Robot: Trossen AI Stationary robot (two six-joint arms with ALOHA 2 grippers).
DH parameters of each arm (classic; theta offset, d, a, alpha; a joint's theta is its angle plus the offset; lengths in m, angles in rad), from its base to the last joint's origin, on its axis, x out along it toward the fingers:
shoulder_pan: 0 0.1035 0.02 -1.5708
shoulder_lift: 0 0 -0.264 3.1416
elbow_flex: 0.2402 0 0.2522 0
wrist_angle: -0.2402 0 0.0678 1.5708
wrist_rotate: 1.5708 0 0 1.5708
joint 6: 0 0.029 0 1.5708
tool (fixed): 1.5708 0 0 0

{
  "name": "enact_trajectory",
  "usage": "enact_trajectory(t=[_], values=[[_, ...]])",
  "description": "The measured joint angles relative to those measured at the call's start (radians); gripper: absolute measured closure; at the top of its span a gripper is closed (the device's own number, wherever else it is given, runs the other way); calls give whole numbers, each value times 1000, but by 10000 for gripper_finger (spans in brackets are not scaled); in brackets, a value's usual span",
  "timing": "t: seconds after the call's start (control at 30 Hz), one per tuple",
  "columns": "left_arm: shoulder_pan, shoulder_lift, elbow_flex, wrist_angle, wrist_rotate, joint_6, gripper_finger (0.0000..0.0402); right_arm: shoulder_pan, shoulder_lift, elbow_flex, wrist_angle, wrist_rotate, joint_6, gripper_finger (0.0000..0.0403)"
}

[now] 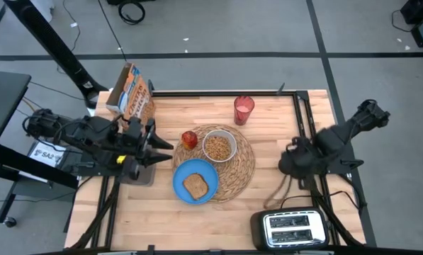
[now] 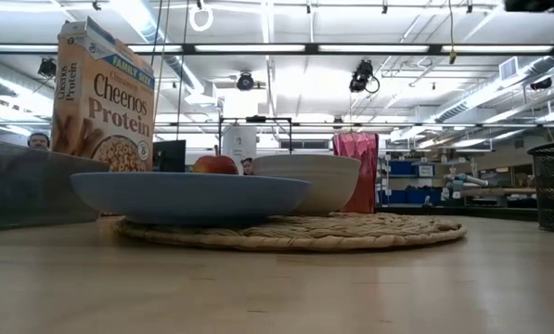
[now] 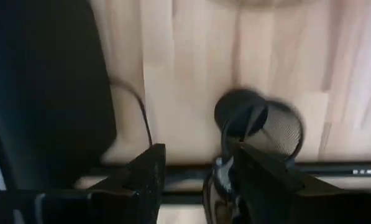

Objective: Arrange a breakfast setting
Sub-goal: Put the spoon on the woven placemat to the right of the bowl

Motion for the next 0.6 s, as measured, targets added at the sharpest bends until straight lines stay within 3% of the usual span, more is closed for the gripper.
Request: enact_trajectory(t=[0.2, 0.37, 0.6], values=[[-40, 0, 0, -1, 2, 0, 251, 117, -36, -157, -2, -59, 35, 238], [-44, 0, 0, -5, 1, 1, 251, 159, -45, -208, 1, -151, 34, 255], [-20, 0, 0, -6, -2, 19, 251, 217, -46, -260, 1, -100, 53, 275]])
